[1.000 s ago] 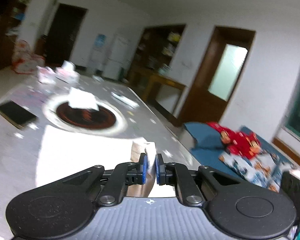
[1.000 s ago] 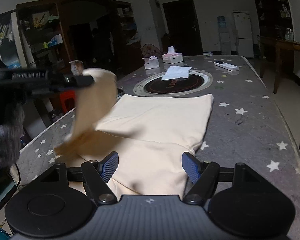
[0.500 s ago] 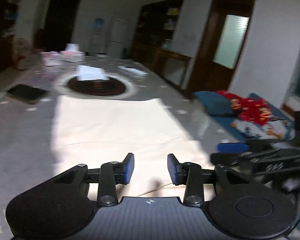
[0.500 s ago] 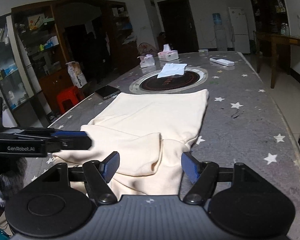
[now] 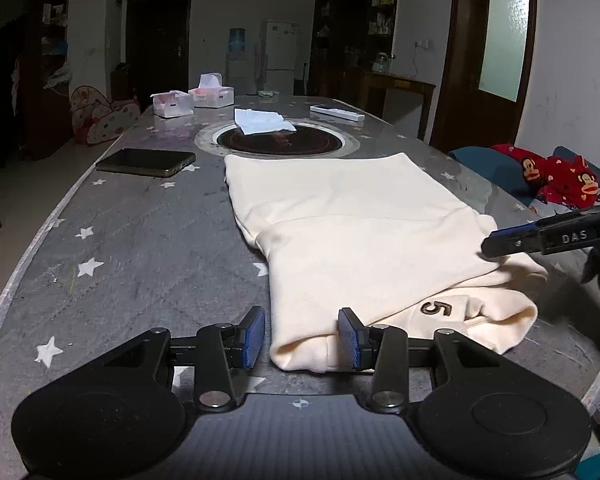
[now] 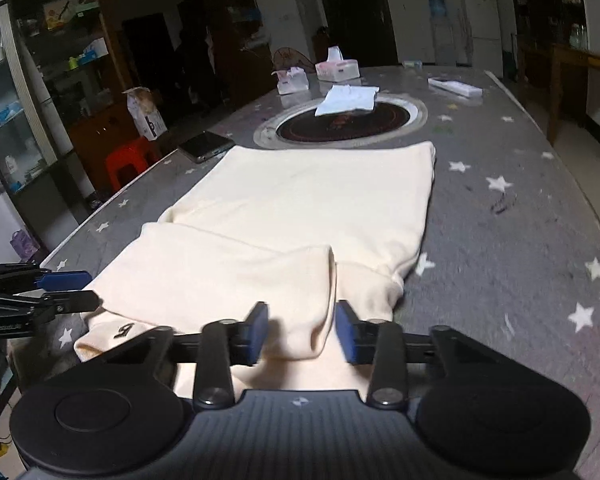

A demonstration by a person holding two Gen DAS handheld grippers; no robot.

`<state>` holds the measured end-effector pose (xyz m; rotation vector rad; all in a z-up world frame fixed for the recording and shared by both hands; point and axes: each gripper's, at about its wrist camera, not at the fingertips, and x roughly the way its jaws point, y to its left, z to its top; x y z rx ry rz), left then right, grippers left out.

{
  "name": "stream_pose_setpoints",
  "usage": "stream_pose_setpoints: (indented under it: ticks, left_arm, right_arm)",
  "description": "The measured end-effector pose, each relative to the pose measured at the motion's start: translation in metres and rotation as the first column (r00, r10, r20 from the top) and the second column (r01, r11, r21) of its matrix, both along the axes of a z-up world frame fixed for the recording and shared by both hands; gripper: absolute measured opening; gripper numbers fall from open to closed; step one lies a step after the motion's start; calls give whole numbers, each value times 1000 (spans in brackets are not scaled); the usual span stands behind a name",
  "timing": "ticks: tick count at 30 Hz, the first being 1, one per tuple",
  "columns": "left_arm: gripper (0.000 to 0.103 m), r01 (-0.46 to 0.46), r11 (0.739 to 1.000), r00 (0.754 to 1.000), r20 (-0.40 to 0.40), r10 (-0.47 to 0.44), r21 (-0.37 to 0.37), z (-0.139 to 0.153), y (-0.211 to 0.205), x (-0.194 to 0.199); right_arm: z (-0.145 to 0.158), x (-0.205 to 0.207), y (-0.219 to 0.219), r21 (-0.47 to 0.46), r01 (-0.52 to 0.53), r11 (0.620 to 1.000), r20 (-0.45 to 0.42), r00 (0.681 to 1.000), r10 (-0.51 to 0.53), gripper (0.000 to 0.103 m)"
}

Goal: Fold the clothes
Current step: 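Open the left gripper on the folded side and withdraw it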

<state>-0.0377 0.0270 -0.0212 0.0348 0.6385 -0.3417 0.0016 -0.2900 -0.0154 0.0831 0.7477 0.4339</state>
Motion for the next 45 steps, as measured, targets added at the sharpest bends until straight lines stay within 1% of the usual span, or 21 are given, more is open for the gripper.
stream_pose_setpoints:
  ticks: [1, 3, 5, 8, 12, 17, 18, 19, 20, 23, 24, 25, 26, 29, 33, 37, 39, 40, 43, 44, 45]
  left_arm:
    - [42, 6, 1000, 1000, -4, -6, -6, 0, -1, 1]
    - [32, 18, 1000, 1000, -13, -18, -19, -1, -2, 3]
    - [15, 29, 999, 999, -22, -30, -32, -2, -4, 4]
    - [12, 29, 998, 999, -40, -32, -58, 0, -3, 4]
    - [12, 39, 990, 994, -99, -53, -138, 3, 9, -3]
    - [12, 46, 980, 983, -166, -79, -192, 6, 21, -15]
    - [13, 51, 981, 981, -177, -85, -187, 5, 22, -18]
    - [17, 56, 982, 978, -188, -91, -182, 5, 23, -20]
    - [20, 58, 983, 979, -185, -90, -172, 5, 24, -21]
    - [21, 65, 988, 980, -177, -90, -142, 8, 26, -21]
    - [23, 69, 989, 983, -159, -90, -130, 13, 25, -20]
    - [29, 72, 990, 986, -139, -89, -124, 17, 25, -18]
    - [32, 73, 990, 989, -119, -88, -125, 23, 25, -17]
    - [32, 90, 988, 993, -63, -99, -128, 38, 21, -10]
    - [32, 129, 982, 991, -19, -133, -139, 44, 6, 4]
    - [31, 140, 979, 988, -39, -147, -145, 31, -12, 28]
    - [30, 138, 983, 987, -60, -146, -121, 22, -19, 39]
    - [32, 138, 984, 987, -68, -146, -109, 17, -20, 42]
    - [32, 122, 989, 985, -109, -130, -82, 5, -18, 46]
    - [33, 128, 988, 985, -107, -137, -84, 4, -16, 43]
    - [33, 134, 987, 984, -105, -143, -86, 4, -15, 40]
  right_arm:
    - [0, -1, 0, -6, 1, 1000, 0, 1000, -1, 26]
    - [1, -3, 1, -18, 2, 1000, 1, 1000, -2, 12]
    - [1, -4, 0, -23, 6, 1000, 3, 1000, -6, 6]
    - [6, -9, 0, -35, 2, 999, 11, 1000, -2, 4]
    - [11, -18, 0, -49, -5, 999, 17, 1000, 5, 4]
    - [12, -35, 0, -54, -33, 998, -23, 999, 32, 4]
    - [13, -39, -1, -52, -40, 998, -31, 999, 38, 4]
    - [13, -43, -2, -49, -47, 998, -39, 998, 45, 4]
    - [14, -47, -5, -48, -53, 997, -46, 998, 51, 5]
    - [21, -50, -9, -39, -49, 998, -29, 998, 48, 10]
    - [24, -49, -10, -30, -47, 998, -17, 999, 47, 11]
    - [26, -47, -11, -20, -45, 999, -6, 999, 45, 12]
    - [28, -44, -11, -10, -43, 999, 5, 999, 43, 15]
    - [26, -34, -8, -11, -31, 999, 27, 999, 31, 16]
    - [24, -23, 6, -9, -43, 999, 71, 997, 44, 17]
    - [21, -16, 19, 3, -84, 996, 92, 992, 83, 17]
    - [14, -13, 25, -26, -101, 995, 79, 991, 103, 16]
    - [10, -12, 25, -34, -104, 994, 65, 992, 106, 16]
    - [3, -17, 21, -46, -109, 993, 31, 993, 111, 16]
    - [3, -20, 19, -49, -113, 992, 30, 993, 115, 18]
    - [3, -24, 17, -53, -117, 992, 29, 992, 119, 22]
